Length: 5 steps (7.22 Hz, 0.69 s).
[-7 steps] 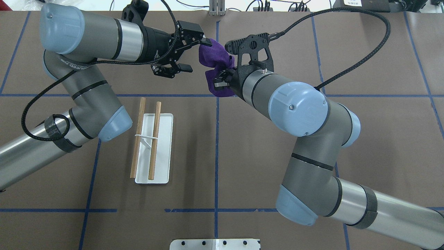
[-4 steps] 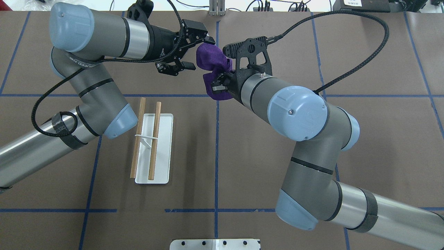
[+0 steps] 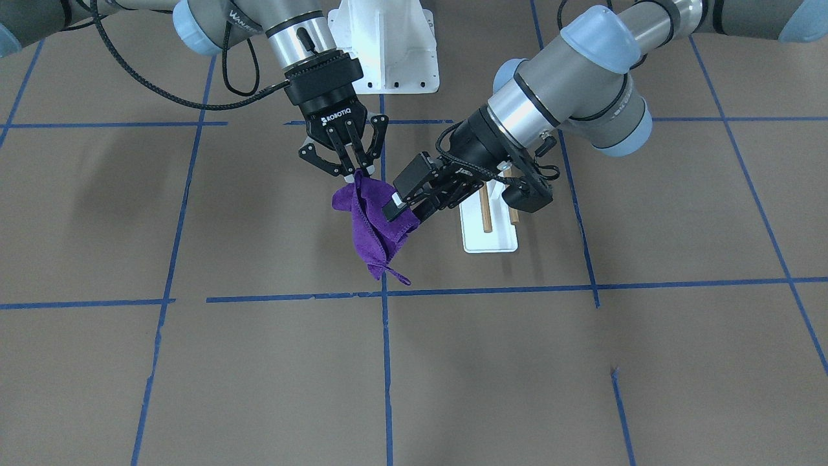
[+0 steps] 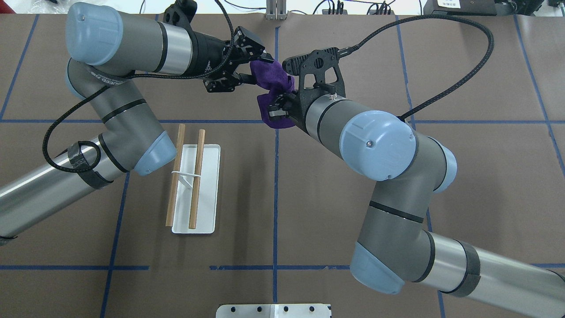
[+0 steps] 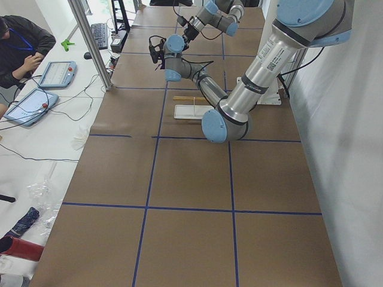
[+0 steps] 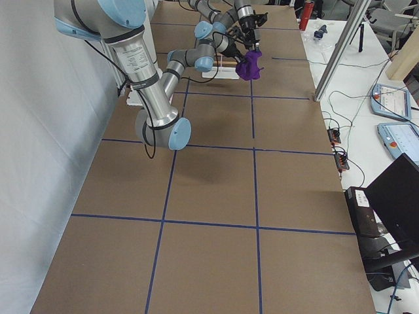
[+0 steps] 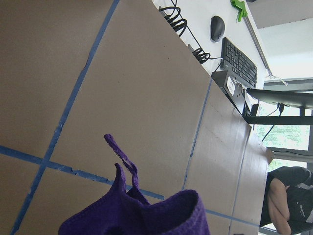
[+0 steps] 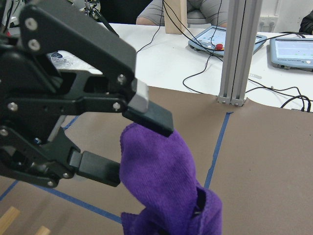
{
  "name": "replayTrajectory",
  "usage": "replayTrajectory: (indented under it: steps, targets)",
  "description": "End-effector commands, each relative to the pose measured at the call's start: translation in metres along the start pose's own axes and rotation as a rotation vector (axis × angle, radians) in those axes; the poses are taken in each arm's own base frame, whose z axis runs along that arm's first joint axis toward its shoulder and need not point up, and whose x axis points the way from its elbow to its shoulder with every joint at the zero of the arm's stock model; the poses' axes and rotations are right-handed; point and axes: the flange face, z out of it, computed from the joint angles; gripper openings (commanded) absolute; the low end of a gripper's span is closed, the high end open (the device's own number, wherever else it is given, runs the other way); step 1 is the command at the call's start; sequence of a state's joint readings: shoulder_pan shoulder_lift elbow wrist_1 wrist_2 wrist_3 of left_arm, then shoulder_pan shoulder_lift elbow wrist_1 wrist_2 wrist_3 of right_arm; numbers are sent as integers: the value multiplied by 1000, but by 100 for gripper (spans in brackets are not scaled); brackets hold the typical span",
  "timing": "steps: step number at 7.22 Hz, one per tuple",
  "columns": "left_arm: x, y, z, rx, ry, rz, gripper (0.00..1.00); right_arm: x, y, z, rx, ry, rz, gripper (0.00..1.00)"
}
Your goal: Hang towel on rack
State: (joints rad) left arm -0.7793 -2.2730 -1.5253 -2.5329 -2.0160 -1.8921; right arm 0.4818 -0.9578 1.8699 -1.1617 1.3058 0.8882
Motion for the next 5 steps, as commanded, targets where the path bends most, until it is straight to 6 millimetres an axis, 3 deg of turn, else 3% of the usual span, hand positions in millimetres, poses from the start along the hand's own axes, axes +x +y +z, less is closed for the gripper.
replayTrajectory:
  steps: [1,3,4,5]
  targets:
    - [-1,1,-1,-7,-3,37,0,0,0,1,-1,0,-2,0]
    - [0,1,-2,-10,-2,46,0,0,0,0,0,0,-2,0]
    - [1,1,-2,-11,-1,46,0,0,1,0,-1,-4,-1,27]
    - [1,1,-3,-9,0,46,0,1,2,0,0,-9,0,99]
